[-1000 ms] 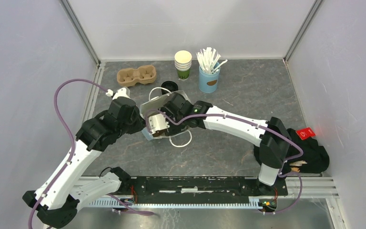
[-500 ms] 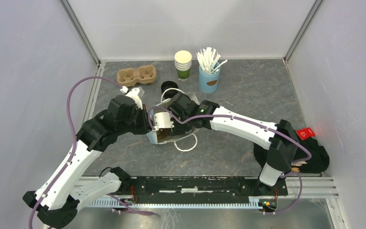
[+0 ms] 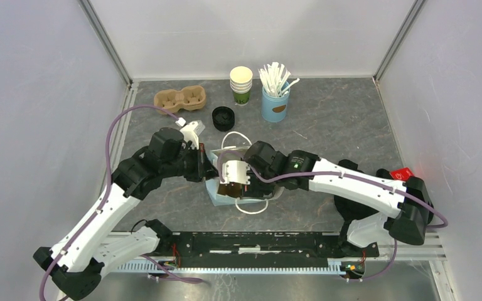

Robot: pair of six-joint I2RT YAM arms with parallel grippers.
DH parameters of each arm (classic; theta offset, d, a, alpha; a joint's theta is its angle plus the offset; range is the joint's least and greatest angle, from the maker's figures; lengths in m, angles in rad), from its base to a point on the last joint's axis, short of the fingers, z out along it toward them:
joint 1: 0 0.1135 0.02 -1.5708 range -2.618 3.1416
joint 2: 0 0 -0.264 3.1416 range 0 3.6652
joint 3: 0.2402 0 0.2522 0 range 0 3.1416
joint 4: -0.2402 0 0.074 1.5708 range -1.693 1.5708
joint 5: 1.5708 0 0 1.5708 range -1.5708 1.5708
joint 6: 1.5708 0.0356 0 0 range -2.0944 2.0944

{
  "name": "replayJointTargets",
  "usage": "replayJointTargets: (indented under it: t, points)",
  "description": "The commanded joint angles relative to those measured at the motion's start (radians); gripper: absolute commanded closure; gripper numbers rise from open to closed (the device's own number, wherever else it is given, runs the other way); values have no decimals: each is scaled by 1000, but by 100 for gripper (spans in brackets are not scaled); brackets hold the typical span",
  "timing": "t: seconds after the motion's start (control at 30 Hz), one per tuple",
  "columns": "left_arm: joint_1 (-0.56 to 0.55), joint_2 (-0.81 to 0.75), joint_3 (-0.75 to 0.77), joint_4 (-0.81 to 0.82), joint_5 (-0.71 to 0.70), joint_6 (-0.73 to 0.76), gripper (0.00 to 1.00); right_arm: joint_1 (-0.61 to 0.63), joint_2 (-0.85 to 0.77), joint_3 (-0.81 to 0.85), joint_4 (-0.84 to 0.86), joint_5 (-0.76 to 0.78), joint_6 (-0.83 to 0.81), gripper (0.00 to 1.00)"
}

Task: Pack the takeout coffee

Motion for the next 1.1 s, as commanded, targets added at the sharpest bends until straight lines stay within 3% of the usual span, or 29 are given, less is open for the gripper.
replayJointTargets:
  t: [0.0,0.23,0.43,0.8,1.07]
  points:
    - [-3,-3,-19,117,-96,-2,98,14,-11,-33,7,44,118,77]
    - [-4,94,75,211,-135,157,98,13,20,86,34,179,57,77]
    - [-3,38,-12,281,-115,245,98,13,5,102,58,190,-9,77]
    - [-3,-113,-233,302,-41,188,98,13,-67,-29,134,220,-123,78]
    - [-3,-171,-319,318,8,120,98,12,-163,-211,291,227,-179,81]
